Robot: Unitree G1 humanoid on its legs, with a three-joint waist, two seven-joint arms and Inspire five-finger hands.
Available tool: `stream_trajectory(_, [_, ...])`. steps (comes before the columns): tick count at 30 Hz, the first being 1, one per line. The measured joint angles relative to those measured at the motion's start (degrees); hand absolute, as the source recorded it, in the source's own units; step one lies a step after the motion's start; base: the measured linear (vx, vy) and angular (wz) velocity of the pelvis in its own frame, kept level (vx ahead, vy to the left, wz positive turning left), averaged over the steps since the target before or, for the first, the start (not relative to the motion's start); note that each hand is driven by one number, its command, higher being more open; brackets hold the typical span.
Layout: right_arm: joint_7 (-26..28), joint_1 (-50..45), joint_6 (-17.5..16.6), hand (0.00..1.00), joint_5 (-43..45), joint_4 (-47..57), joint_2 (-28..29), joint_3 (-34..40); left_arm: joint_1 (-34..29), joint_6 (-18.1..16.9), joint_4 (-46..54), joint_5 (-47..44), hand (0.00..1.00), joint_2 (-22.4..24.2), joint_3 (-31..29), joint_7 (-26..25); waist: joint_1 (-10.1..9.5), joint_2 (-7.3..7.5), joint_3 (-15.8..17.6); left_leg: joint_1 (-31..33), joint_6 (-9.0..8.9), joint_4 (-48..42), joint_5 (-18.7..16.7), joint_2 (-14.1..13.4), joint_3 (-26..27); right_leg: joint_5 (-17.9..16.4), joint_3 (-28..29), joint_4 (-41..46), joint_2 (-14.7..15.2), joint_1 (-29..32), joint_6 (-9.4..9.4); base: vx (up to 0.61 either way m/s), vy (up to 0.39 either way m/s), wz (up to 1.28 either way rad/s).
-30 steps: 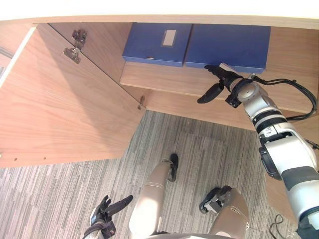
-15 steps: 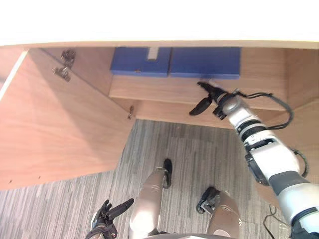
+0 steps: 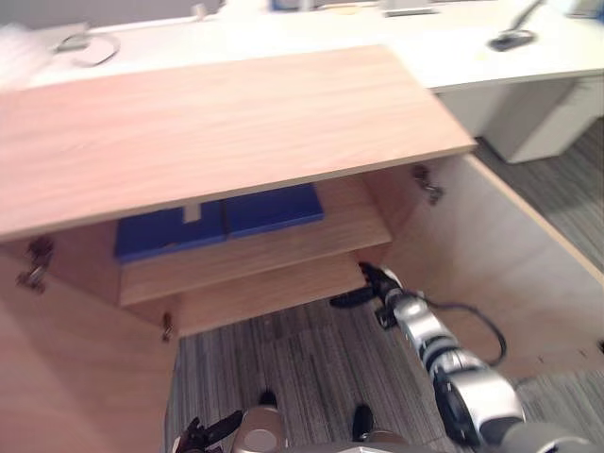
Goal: Walk over to the cabinet, pick up the folder, carry it to the office cabinet, place the folder inside the office cabinet, then close the office cabinet door
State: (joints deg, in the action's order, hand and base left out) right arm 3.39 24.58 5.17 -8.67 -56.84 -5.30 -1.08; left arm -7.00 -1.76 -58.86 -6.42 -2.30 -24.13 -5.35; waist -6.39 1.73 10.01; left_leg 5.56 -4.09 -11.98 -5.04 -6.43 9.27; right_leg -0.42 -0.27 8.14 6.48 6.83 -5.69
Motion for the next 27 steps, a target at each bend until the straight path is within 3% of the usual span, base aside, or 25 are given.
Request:
stream_trajectory(2, [-0.42,-6.26,-0.17,1.0,2.66,0.0,-0.04,1.49,0.18,-0.05,-0.8,1.04,1.0,-0.89,0.07,-0.5,2.36,0.65,-0.42,-2.38,0.24,2.17,0.61,0.95,1.9,1.22,2.71,-0.75,0.25,0.04,-0.33,-0.09,0.09,-0.79])
stream_trajectory(4, [-1.58,-12.54,-0.27,1.0,4.87,-0.35,0.09,5.49,1.07,-0.15,-1.08,2.11,1.0,-1.1,0.14,-1.03,3.14,1.24,-0.76,-4.03,-0.28,3.53,0.23,2.13,2.59,2.59,5.53,-1.57,0.32,0.22,-0.53,-0.1,0.094,-0.86])
stream_trajectory(6, [-2.89,-17.05,-0.34,1.0,6.71,-0.7,0.3,7.94,1.6,-0.22,-1.1,2.68,1.0,-1.05,0.21,-2.25,3.6,1.43,-0.55,-5.9,0.61,4.46,-0.62,3.15,2.63,5.58,4.85,-1.82,-0.46,1.25,1.08,-0.1,0.084,-1.17])
stream_trajectory(7, [-3.89,-18.88,-0.57,1.0,7.01,-1.79,0.43,9.35,1.64,-0.22,-1.18,2.67,1.0,-0.83,0.13,-2.91,3.85,0.86,-0.28,-6.77,2.23,4.62,-0.07,1.84,5.1,6.58,-1.47,-2.46,-0.43,0.8,4.83,-0.15,0.016,-1.4])
stream_trajectory(8, [-4.9,-20.79,-0.59,1.0,7.33,-2.68,0.47,11.83,2.01,-0.29,-1.1,2.65,1.0,-0.64,0.39,-3.07,4.21,0.46,0.14,-8.0,2.75,4.64,0.43,1.15,8.15,2.69,-11.19,3.04,2.68,2.09,6.71,-0.16,0.01,-1.24])
stream_trajectory(10, [-6.2,-24.18,-0.58,1.0,9.0,-3.26,0.76,14.21,2.01,-0.7,-1.05,2.67,1.0,-0.1,0.76,-3.81,4.39,-1.09,0.3,-10.62,2.49,4.82,0.57,-0.28,11.34,-1.48,-20.88,13.99,8.15,2.31,6.96,-0.14,-0.007,-0.94])
stream_trajectory(12, [-6.31,-25.28,-0.83,1.0,11.03,-3.06,1.15,16.03,1.44,-1.08,-1.04,2.68,1.0,0.06,0.79,-4.44,4.99,-1.54,-1.55,-10.87,1.13,5.07,1.03,-2.55,13.79,-3.81,-24.09,21.28,10.93,2.07,6.82,-0.08,-0.108,-0.83])
stream_trajectory(13, [-6.62,-25.7,-1.23,1.0,11.06,-3.12,1.7,16.03,1.26,-1.39,-1.03,2.69,1.0,-0.11,1.46,-4.66,5.01,-1.09,-2.55,-10.85,0.27,6.03,1.68,-3.41,14.93,-5.08,-24.59,22.8,12.39,0.79,5.12,-0.06,-0.296,-0.67])
stream_trajectory(14, [-6.74,-26.21,-1.52,1.0,11.2,-3.16,2.72,16.19,1.05,-1.49,-1.0,2.5,1.0,-0.51,2.49,-4.68,5.0,0.56,-3.55,-10.68,-1.28,7.46,2.08,-2.93,15.16,-7.08,-24.1,19.73,13.09,-1.23,1.16,-0.03,-0.302,-0.63])
stream_trajectory(15, [-6.89,-26.43,-1.56,1.0,11.38,-3.24,3.35,16.25,1.14,-1.47,-1.02,2.59,1.0,-1.1,2.6,-4.45,4.95,1.72,-4.23,-10.52,-2.03,8.39,2.43,-2.04,14.69,-8.99,-23.69,15.97,12.42,-1.88,-1.56,-0.01,-0.376,-0.52])
stream_trajectory(17, [-7.74,-26.83,-1.59,1.0,13.12,-4.43,2.85,17.87,1.12,-1.31,-2.25,2.77,1.0,0.31,3.19,-4.24,4.79,-1.14,-5.7,-10.99,-2.96,11.69,3.19,-2.81,10.83,-5.83,-23.71,7.31,5.35,-3.82,0.82,0.03,-0.21,-0.62])
stream_trajectory(18, [-8.09,-26.74,-1.56,1.0,13.83,-4.88,2.57,17.94,0.7,-1.42,-2.27,2.96,1.0,0.76,3.18,-4.21,4.42,-2.03,-6.01,-11.74,-2.31,12.48,3.66,-2.82,9.99,-5.22,-22.85,5.79,3.0,-3.99,1.74,0.05,-0.081,-0.74])
stream_trajectory(20, [-8.47,-26.65,-1.72,1.0,14.63,-4.81,2.84,17.92,0.54,-1.17,-2.76,3.29,1.0,0.25,3.01,-4.15,4.09,-1.89,-6.16,-12.66,-2.47,12.97,4.26,-4.62,10.14,-5.17,-21.59,4.86,0.31,-3.99,3.02,0.04,-0.132,-0.55])
stream_trajectory(27, [-10.64,-26.6,-1.76,1.0,15.5,3.76,0.75,17.83,0.52,-1.22,-2.24,3.76,1.0,0.13,3.89,-4.03,5.28,-2.0,-6.54,-12.45,-3.0,13.8,4.84,-4.9,9.73,-4.73,-21.44,3.56,-0.94,-3.95,3.12,0.03,-0.031,-0.03])
